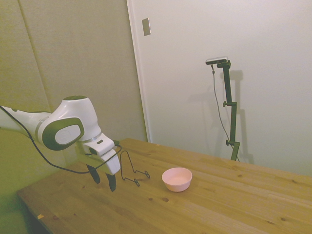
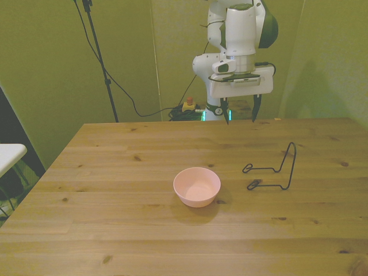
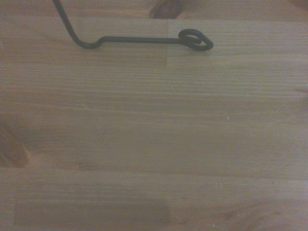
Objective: Load the bowl
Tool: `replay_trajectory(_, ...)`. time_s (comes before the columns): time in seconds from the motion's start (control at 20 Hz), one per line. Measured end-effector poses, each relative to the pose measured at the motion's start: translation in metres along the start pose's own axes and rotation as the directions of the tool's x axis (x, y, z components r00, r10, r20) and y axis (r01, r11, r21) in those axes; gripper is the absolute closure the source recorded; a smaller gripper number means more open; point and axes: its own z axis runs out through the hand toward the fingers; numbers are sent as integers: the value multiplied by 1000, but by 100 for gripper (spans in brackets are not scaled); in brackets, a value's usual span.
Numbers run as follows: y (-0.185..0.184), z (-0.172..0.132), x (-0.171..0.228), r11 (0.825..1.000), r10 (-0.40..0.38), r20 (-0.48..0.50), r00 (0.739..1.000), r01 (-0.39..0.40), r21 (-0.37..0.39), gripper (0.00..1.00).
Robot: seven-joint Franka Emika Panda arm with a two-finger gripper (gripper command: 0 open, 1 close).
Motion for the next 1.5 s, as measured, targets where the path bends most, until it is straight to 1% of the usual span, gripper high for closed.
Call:
replay_trajectory(0.15,1,-2,3,1000,4,2,1000,-4,1,0)
replay_trajectory(0.25,2,-11,13,1000,6,-25,1000,-6,3,0)
replay_trajectory(0.45,-2,-22,50,1000,24,-86,996,-22,14,0)
replay_trajectory(0.6,-16,-22,86,998,46,-120,992,-42,39,0)
replay_trajectory(0.85,-45,-10,140,994,106,-164,981,-97,58,0)
replay_trajectory(1.0,-64,-2,162,989,144,-180,973,-135,61,0)
replay_trajectory(1.25,-93,28,187,983,181,-173,968,-175,51,0)
replay_trajectory(1.5,-102,55,202,978,208,-172,963,-207,24,0)
